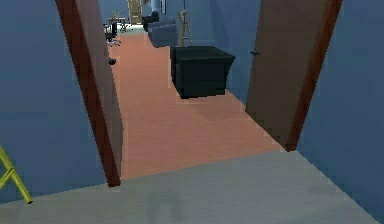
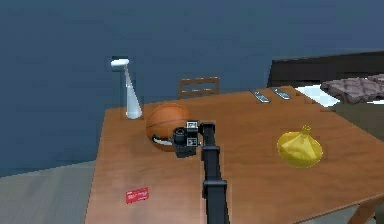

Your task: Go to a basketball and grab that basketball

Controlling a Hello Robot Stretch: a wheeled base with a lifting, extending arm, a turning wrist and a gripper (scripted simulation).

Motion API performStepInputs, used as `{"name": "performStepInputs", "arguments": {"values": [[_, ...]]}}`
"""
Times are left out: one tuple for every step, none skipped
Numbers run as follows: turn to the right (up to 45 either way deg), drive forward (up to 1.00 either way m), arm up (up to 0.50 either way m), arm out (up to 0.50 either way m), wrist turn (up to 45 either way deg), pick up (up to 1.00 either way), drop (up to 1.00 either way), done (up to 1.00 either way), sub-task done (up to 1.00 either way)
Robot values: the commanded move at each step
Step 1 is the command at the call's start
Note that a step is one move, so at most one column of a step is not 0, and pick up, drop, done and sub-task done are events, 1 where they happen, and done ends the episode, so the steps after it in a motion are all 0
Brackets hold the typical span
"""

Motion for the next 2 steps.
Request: {"name": "performStepInputs", "arguments": {"values": [[0.0,0.00,0.00,0.00,0.0,1.00,0.00,0.00,0.00],[0.0,0.00,0.10,0.00,0.0,0.00,0.00,0.00,0.00]]}}
